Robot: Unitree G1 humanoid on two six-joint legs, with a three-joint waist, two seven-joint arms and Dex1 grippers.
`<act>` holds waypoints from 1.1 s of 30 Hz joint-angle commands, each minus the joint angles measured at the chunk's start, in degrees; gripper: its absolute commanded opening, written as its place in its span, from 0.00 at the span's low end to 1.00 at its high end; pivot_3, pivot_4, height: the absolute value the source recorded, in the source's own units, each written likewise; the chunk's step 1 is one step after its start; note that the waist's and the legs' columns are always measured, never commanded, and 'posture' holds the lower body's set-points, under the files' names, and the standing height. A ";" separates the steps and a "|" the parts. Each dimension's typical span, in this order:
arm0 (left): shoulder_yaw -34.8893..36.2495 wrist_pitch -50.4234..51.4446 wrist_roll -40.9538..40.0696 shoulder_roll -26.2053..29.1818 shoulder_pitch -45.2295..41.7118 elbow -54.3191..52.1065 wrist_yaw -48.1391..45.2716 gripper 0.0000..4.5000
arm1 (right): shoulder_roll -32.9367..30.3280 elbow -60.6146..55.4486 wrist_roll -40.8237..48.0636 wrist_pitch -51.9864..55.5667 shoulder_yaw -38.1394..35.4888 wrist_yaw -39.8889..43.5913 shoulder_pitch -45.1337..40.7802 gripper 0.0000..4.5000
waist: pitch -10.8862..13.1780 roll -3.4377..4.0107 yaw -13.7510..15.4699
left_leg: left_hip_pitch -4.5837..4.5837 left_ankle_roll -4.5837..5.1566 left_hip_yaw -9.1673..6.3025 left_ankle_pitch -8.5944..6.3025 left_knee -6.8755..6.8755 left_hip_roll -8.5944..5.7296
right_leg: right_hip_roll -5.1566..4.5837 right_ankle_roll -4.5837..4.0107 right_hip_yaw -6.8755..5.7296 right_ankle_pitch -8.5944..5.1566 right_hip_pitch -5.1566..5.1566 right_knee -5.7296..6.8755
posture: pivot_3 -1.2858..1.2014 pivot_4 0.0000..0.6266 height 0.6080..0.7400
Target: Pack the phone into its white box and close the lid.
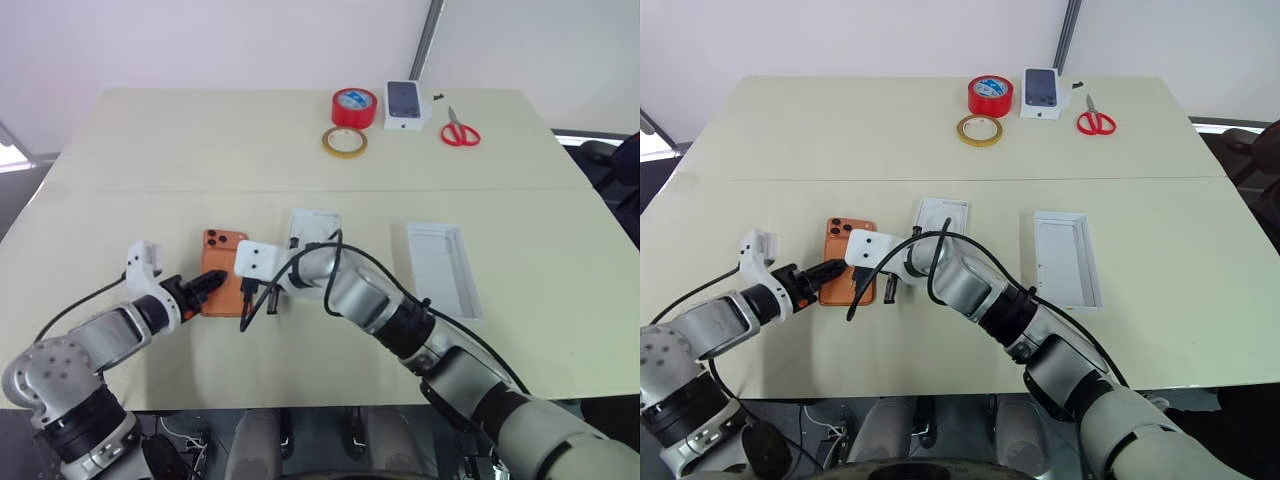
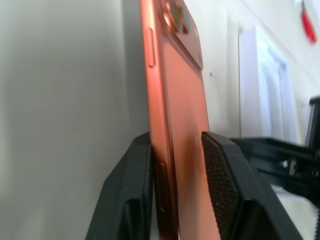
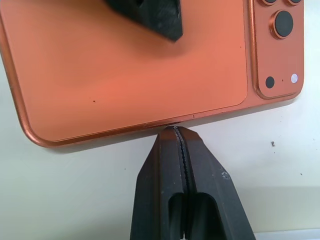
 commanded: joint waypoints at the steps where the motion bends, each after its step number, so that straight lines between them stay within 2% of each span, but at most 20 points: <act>1: 3.08 0.50 -4.01 -1.05 -1.54 -0.19 2.01 0.35 | -0.25 -2.93 -0.44 -0.55 0.05 0.46 -0.04 0.00 | 0.00 0.00 0.01 | -0.04 0.00 0.00 0.00 0.00 0.00 | 0.00 0.00 0.01 0.00 -0.04 0.00 | 0.52 0.24 1.00; 4: 4.99 0.50 -5.69 -1.91 -2.06 0.73 3.70 0.15 | -0.57 -4.05 -0.37 -0.47 -0.82 0.44 -0.45 0.00 | 0.00 -0.02 0.09 | -0.10 0.00 0.00 0.00 0.00 0.00 | -0.01 0.00 0.04 0.00 -0.08 0.00 | 0.52 0.24 1.00; 5: 5.64 0.50 -6.55 -2.14 -2.33 0.96 4.30 0.03 | -0.74 -4.68 -0.19 -0.37 -1.43 0.36 -0.65 0.00 | -0.01 -0.04 0.14 | -0.11 0.00 0.00 0.00 0.01 0.00 | -0.01 0.00 0.04 0.00 -0.08 0.00 | 0.52 0.24 1.00; 6: 6.18 0.50 -7.42 -2.37 -2.56 1.06 4.94 0.01 | -0.98 -5.42 0.02 -0.22 -2.06 0.30 -0.79 0.00 | -0.01 -0.03 0.01 | -0.06 0.00 -0.01 0.00 0.01 0.00 | -0.02 0.00 0.03 0.00 -0.05 0.00 | 0.52 0.24 1.00; 9: 7.69 -0.57 -10.12 -2.78 -3.73 1.44 7.45 0.01 | -2.46 -9.27 1.58 0.48 -5.45 0.71 -1.22 0.00 | 0.00 -0.04 -0.01 | -0.07 0.00 -0.01 0.00 0.00 0.00 | -0.01 -0.04 0.04 0.02 -0.06 0.01 | 0.52 0.24 1.00; 13: 7.53 -4.58 -17.51 -3.60 -6.02 3.17 13.36 0.01 | -4.36 -15.48 6.77 1.05 -13.29 1.93 -0.54 0.00 | 0.03 -0.08 0.16 | -0.20 0.00 -0.07 0.00 0.00 0.01 | 0.01 -0.04 0.01 0.02 -0.05 0.02 | 0.52 0.24 1.00; 16: 3.21 -8.45 -23.31 -4.00 -7.95 3.60 18.32 0.01 | -10.11 -19.83 11.69 0.99 -20.27 5.39 1.49 0.00 | 0.05 -0.13 0.84 | -0.36 0.00 -0.07 0.01 0.03 0.00 | 0.00 -0.04 0.00 0.02 -0.02 -0.02 | 0.52 0.24 1.00; 22: -9.97 -16.39 -33.07 -3.87 -7.63 4.71 24.78 0.01 | -21.76 -24.52 19.52 2.00 -29.12 10.71 9.29 0.00 | 0.05 -0.15 0.57 | -0.55 0.16 -0.09 -0.08 0.12 -0.21 | -0.23 -0.04 -0.07 0.02 0.05 -0.23 | 0.52 0.24 1.00; 27: -19.72 -21.44 -32.48 -4.21 -8.60 8.81 24.66 0.01 | -30.49 -28.53 22.00 0.21 -32.38 12.71 17.92 0.00 | 0.07 -0.12 0.50 | -0.56 0.20 -0.09 -0.05 0.12 -0.14 | -0.10 -0.02 -0.11 0.02 0.02 -0.20 | 0.52 0.24 1.00; 33: -27.04 -25.22 -30.30 -3.82 -10.46 14.40 21.86 0.01 | -33.80 -29.96 22.87 0.26 -34.31 10.19 22.70 0.00 | 0.10 -0.10 0.60 | -0.50 0.32 -0.16 0.05 0.38 0.00 | 0.33 -0.03 -0.15 0.02 0.12 -0.17 | 0.52 0.24 1.00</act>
